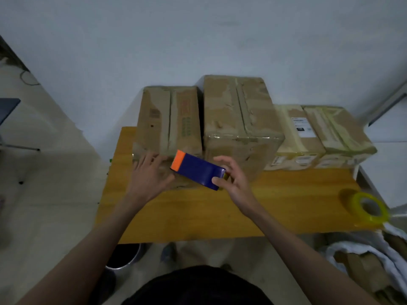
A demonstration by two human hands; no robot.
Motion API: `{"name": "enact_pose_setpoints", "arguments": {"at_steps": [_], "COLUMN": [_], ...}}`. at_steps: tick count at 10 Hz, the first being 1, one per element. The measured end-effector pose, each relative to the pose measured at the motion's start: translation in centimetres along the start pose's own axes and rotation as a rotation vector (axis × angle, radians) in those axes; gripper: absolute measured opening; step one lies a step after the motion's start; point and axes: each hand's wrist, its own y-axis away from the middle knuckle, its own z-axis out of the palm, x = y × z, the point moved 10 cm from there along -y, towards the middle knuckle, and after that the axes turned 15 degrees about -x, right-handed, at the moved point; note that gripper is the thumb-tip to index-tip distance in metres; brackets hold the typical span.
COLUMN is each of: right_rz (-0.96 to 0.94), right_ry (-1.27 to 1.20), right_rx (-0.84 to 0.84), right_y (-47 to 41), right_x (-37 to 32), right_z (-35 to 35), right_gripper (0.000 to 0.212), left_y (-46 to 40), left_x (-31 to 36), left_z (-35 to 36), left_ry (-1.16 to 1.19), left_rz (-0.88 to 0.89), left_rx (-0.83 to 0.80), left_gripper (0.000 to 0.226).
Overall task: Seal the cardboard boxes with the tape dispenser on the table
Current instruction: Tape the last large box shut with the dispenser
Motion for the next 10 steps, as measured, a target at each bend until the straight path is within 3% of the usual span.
{"name": "enact_pose_setpoints", "arguments": {"at_steps": [1,3,5,7,8,9,10], "right_rz": [0.128,0.381,0.628,0.718,0.792,0.893,0.906], "right_ry": [0.038,0.367,0.752,0.850,0.860,0.818,0.758], "right_rx": [0.006,0.045,0.084,0.072,-0.026,-0.163,-0.156], "right_y": [4.1,8.2,10.1,10.3,10.1,10.4,9.6], "right_x": [3.6,13.0,21.2,24.8,26.5,28.4,27.1], "right_z": [-4.6,-13.0,-17.7,-19.4,-19.3,-18.6,-18.9], "right_gripper": [0.040,0.033,0.043,0.039,0.038,0.027,0.005], "left_y": [0.3,-0.7,-2.7,-3.9,-4.3,-4.8,-5.4], "left_x": [3.8,11.7,15.9,16.3,16.2,16.4,16.7], "left_z": [3.3,10.9,14.9,15.5,15.7,16.0,15.7], "left_ry": [-0.014,-0.038,-0.017,-0.029,-0.030,-0.051,-0.061], "left_rz": [-0.049,-0.039,-0.037,-0.060,-0.069,-0.065,-0.067], "left_rx": [-0.042,-0.248,-0.342,-0.345,-0.353,-0.366,-0.361], "left_gripper": [0.074,0.066,0.054,0.051,0.049,0.047,0.046]}}
